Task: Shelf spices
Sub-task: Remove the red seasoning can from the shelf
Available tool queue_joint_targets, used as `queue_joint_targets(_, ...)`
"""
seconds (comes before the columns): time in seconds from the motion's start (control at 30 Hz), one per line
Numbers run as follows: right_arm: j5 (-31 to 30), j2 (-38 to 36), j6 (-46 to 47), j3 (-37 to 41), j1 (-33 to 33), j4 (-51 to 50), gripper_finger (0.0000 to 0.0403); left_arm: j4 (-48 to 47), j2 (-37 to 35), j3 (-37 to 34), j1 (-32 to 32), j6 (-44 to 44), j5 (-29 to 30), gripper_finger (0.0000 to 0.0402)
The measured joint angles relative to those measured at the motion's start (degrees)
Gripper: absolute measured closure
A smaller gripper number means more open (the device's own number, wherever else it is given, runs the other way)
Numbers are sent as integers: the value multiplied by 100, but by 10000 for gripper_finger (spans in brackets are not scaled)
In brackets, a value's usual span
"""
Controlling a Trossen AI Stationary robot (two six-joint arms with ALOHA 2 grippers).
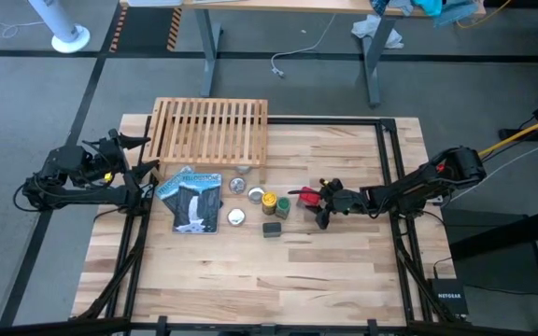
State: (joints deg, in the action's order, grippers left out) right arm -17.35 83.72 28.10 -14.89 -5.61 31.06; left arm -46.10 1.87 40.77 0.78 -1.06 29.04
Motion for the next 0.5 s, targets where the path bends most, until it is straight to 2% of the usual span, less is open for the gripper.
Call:
queue_joint_targets(0.27, -16, 0, -5, -75, 0, -55, 173, 15, 0, 0, 1, 15, -2, 45)
queue_joint_targets(0.5, -264, -11, -10, -88, -2, -241, 173, 19, 0, 0, 0, 17, -2, 45)
